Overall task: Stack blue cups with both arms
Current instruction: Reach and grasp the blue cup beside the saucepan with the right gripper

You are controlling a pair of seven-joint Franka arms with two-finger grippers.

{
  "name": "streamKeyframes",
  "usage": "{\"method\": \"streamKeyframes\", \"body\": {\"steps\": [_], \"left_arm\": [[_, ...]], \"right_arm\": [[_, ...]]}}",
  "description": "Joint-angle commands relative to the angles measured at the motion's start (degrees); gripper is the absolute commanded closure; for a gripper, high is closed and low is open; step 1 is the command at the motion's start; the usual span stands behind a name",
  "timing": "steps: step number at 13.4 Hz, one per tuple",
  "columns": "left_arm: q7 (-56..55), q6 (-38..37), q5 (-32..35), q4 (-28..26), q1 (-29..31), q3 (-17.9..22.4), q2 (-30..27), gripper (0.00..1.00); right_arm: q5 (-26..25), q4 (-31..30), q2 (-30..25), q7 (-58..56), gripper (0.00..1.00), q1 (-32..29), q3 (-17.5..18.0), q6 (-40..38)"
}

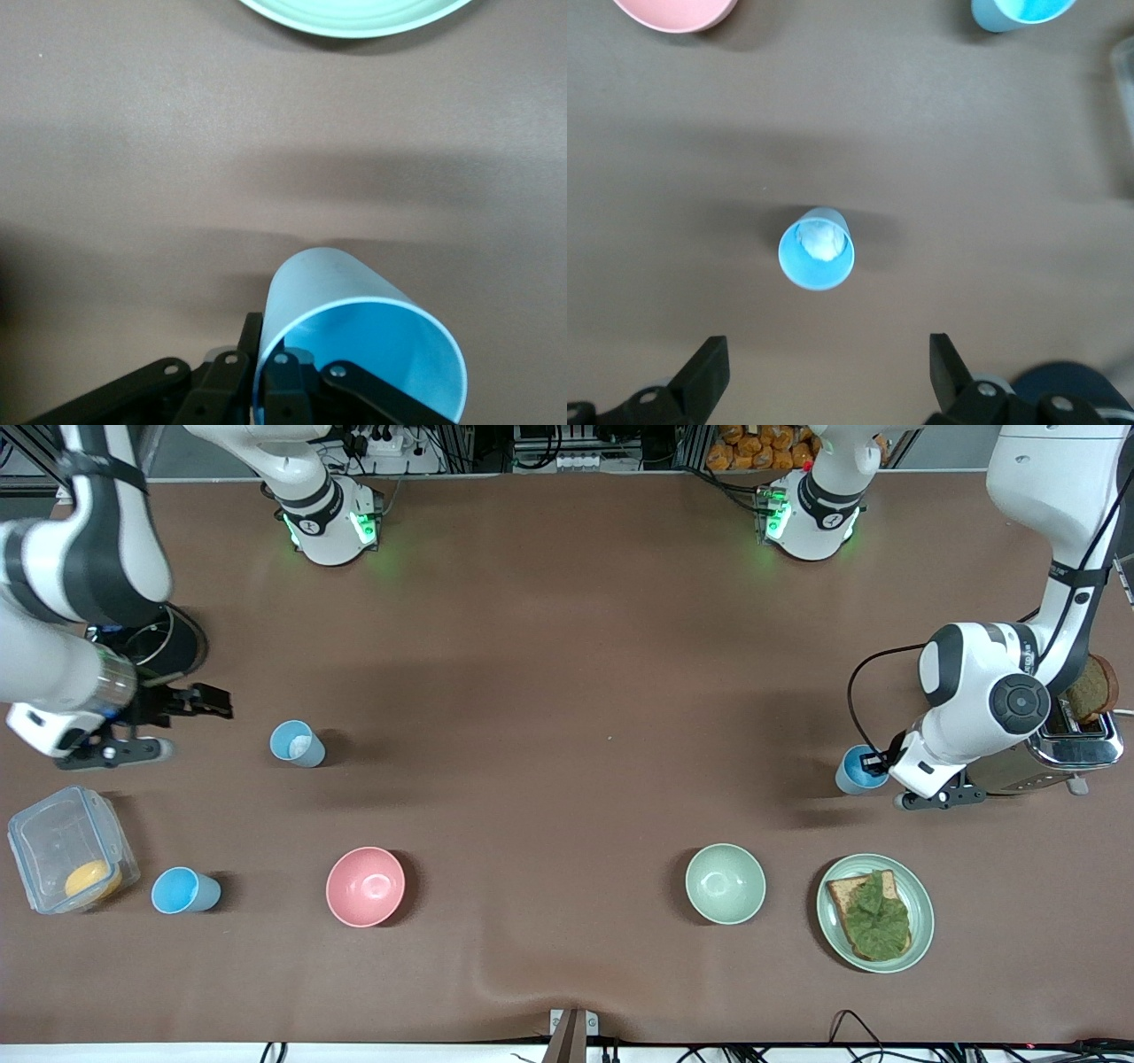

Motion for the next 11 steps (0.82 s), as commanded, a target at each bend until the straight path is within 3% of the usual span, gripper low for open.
{"method": "streamKeyframes", "body": {"steps": [1,6,11], "left_arm": [[-0.6,-3.1,0.9,1.1,0.0,-0.7,-1.0,1.00],[-1.0,-5.1,0.2,2.4,0.0,-1.1,-1.0,1.00],[-1.0,-6.8,-2.8,2.9,0.2,-1.1,-0.3,1.00]], "right_arm": [[0.1,-10.9,-1.7,0.4,0.00,0.5,-0.1,11.6],[0.1,-18.0,0.0,0.6,0.00,-0.1,-0.3,21.1],[0.0,-18.2,6.5,0.0,0.00,-1.8,-0.2,28.7]]}}
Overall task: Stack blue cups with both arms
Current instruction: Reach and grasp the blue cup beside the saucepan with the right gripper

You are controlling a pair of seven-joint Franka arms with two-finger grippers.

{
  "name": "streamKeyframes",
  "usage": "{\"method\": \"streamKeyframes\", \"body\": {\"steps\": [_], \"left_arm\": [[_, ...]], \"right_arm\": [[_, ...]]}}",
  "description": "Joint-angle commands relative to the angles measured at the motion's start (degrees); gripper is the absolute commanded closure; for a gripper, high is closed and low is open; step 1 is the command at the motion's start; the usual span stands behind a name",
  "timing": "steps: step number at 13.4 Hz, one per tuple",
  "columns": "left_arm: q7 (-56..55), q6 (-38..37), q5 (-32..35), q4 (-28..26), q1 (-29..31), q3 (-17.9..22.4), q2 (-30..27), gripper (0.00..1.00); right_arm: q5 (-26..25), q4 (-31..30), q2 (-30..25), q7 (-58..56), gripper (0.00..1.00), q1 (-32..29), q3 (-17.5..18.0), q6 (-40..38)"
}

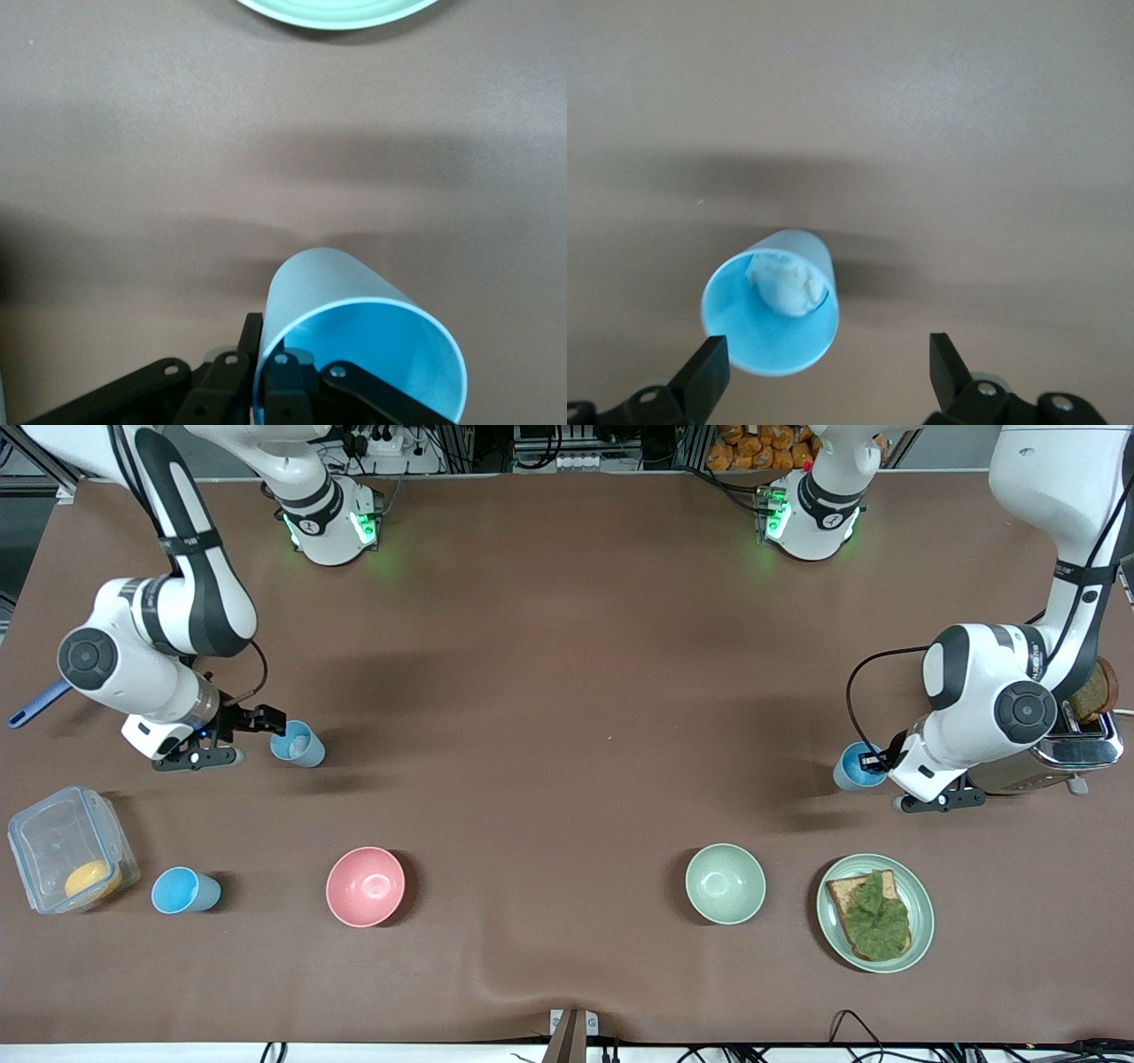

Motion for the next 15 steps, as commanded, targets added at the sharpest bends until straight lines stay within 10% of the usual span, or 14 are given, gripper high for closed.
{"method": "streamKeyframes", "body": {"steps": [1,6,11,15], "left_arm": [[-0.5,-1.6,-1.6,0.3,0.4,-0.3,-0.2,1.00],[-0.6,-2.2,-2.7,0.6,-0.1,-0.3,0.0,1.00],[-0.7,-2.7,-2.7,1.2,-0.4,-0.3,0.0,1.00],[-3.6,-4.0,-5.7,1.2,0.1,-0.3,0.0,1.00]], "right_arm": [[0.0,0.1,3.0,-0.2,0.00,-1.0,0.6,3.3],[0.1,0.3,4.6,-0.2,0.01,-1.0,0.7,4.2],[0.4,0.3,5.4,-0.1,0.95,-1.0,0.7,4.1],[1.2,1.2,6.0,0.2,1.00,-0.4,0.8,3.8]]}}
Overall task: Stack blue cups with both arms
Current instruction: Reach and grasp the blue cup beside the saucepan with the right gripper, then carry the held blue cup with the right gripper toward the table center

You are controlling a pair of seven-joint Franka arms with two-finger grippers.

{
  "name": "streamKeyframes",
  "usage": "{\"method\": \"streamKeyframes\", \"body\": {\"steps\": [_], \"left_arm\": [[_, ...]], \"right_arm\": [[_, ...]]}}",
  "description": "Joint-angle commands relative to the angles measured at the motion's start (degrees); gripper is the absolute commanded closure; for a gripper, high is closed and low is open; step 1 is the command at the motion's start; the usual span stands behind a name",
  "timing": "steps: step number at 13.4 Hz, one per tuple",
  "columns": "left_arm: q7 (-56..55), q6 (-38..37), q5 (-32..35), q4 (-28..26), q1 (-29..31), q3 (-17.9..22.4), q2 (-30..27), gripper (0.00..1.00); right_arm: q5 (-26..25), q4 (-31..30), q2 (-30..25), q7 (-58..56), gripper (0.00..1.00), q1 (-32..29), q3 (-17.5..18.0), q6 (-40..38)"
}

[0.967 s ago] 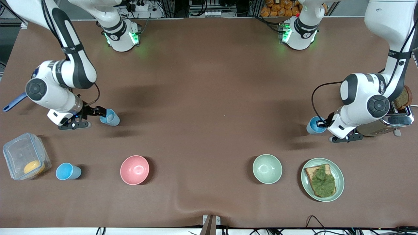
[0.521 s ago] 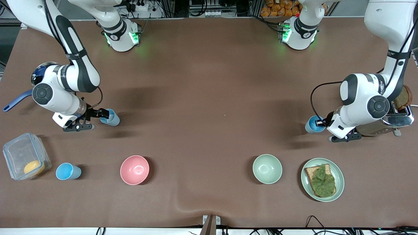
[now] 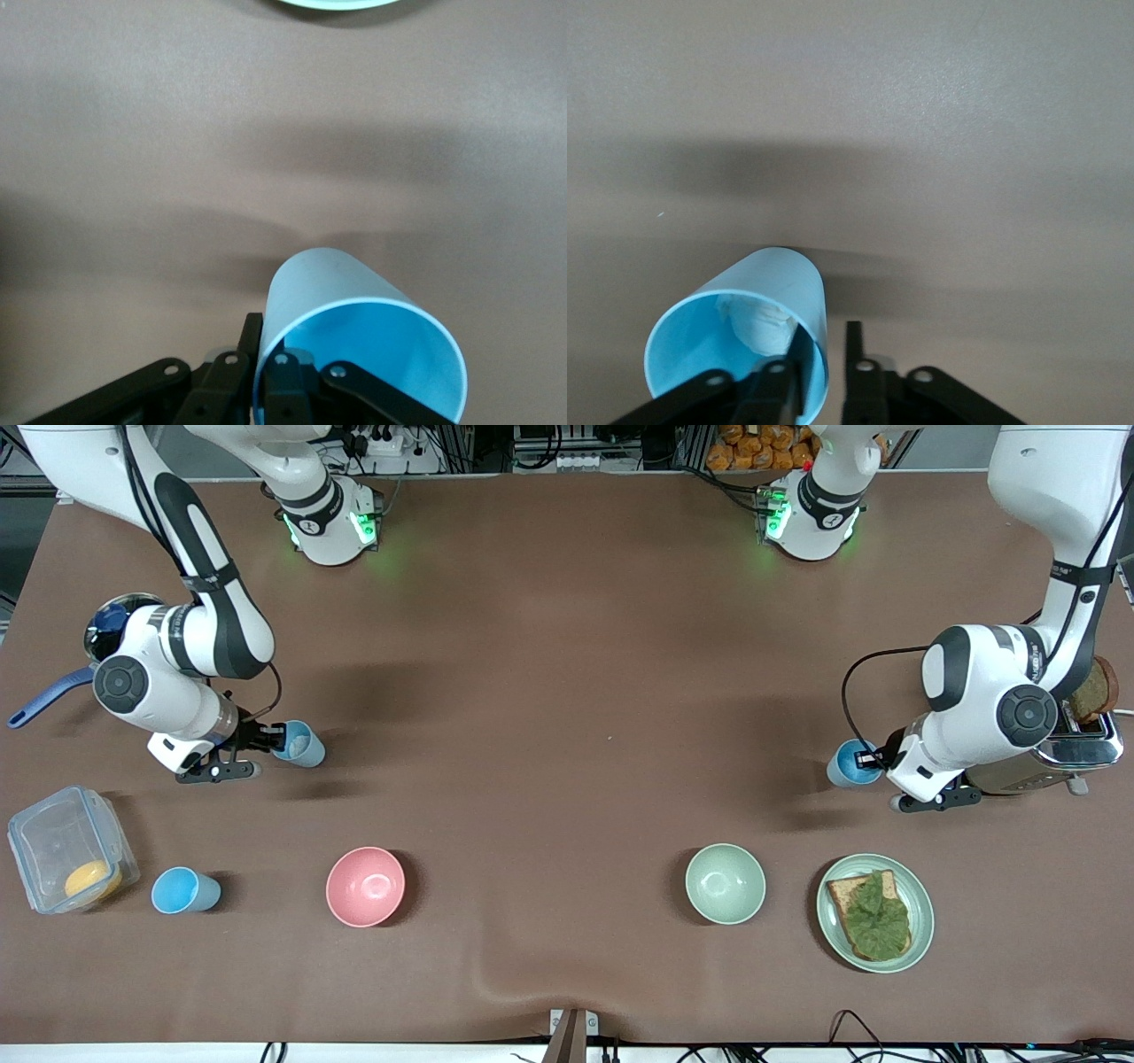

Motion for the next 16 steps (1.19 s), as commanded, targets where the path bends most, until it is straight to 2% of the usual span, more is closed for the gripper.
{"method": "streamKeyframes", "body": {"steps": [1,4,7,9,11,16], "left_arm": [[-1.9,-2.6,-3.2,0.8,0.0,-0.2,-0.1,1.00],[-2.0,-3.0,-3.3,1.4,-0.1,-0.2,-0.1,1.00],[-2.1,-3.3,-3.3,1.6,-0.2,-0.2,0.0,1.00],[-2.0,-3.5,-3.3,1.9,-0.2,-0.2,0.2,1.00],[-2.0,-3.5,-3.3,2.0,-0.2,-0.2,0.3,1.00],[-1.4,-3.5,-3.2,2.4,-0.1,-0.1,0.9,1.00]], "right_arm": [[0.9,2.3,0.7,0.0,1.00,-0.3,0.7,-0.5],[0.9,4.1,-0.5,0.0,1.00,0.5,1.1,-3.4],[1.7,9.2,-1.7,0.5,1.00,2.2,2.1,-11.0],[6.6,10.3,-3.4,1.5,1.00,5.1,2.8,-13.2],[7.1,10.2,-4.5,9.4,1.00,9.9,2.8,-13.8],[7.1,11.7,-4.0,36.9,1.00,27.3,2.7,-11.8]]}}
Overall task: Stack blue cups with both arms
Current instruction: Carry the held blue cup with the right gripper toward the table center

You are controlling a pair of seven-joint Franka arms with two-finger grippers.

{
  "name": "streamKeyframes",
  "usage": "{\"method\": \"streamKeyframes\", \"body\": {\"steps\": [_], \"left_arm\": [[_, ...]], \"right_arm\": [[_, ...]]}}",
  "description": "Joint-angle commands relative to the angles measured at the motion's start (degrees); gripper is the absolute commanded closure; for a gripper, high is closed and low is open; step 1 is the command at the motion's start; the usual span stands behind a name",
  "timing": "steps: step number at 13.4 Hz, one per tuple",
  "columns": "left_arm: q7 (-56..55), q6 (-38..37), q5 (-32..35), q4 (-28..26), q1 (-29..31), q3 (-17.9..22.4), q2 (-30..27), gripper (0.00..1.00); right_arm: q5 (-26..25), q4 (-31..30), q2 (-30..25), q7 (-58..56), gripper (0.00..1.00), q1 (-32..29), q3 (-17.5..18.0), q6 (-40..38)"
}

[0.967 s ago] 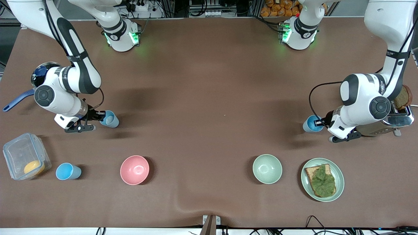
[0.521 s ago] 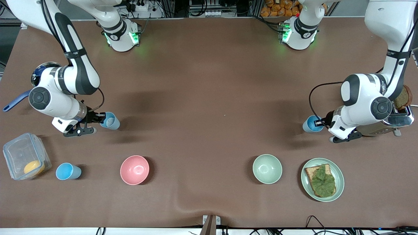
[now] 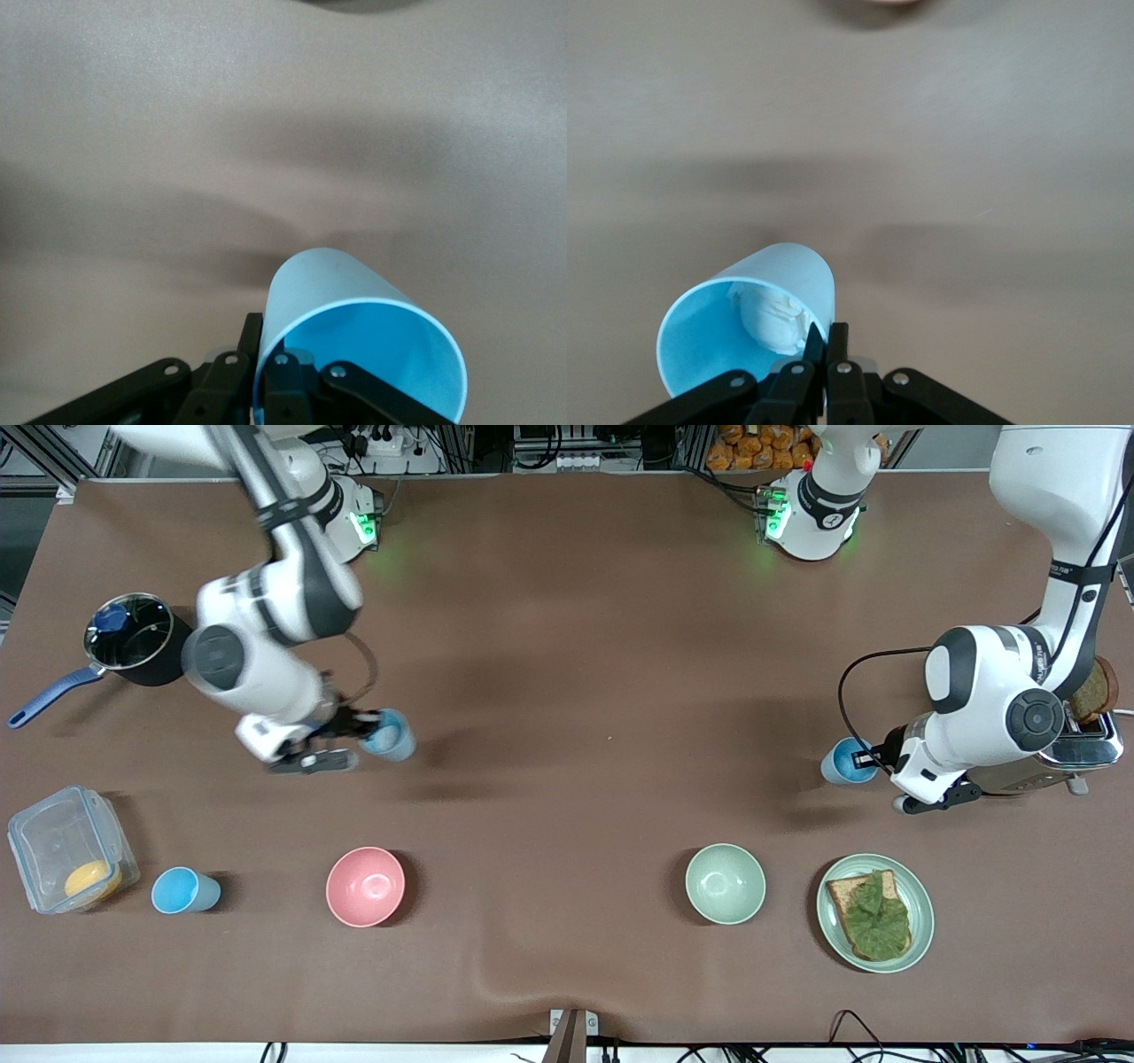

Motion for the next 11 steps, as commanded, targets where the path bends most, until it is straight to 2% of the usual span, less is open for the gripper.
{"method": "streamKeyframes", "body": {"steps": [1,6,8,11], "left_arm": [[-0.2,-1.0,-0.8,1.6,0.0,0.0,0.9,1.00],[-0.1,-1.0,-0.6,1.9,0.0,0.0,1.3,1.00],[-0.1,-1.1,-0.5,2.1,-0.1,-0.2,1.0,1.00],[-0.6,-2.2,-0.7,2.3,-0.2,-0.3,0.7,1.00]], "right_arm": [[0.7,1.3,0.3,13.0,1.00,8.3,-0.7,1.6],[0.8,7.6,8.4,31.5,1.00,20.0,-0.7,6.8],[0.7,9.8,11.9,34.4,1.00,22.4,-0.8,8.4],[0.7,10.0,15.7,37.2,1.00,24.2,-0.8,14.0]]}}
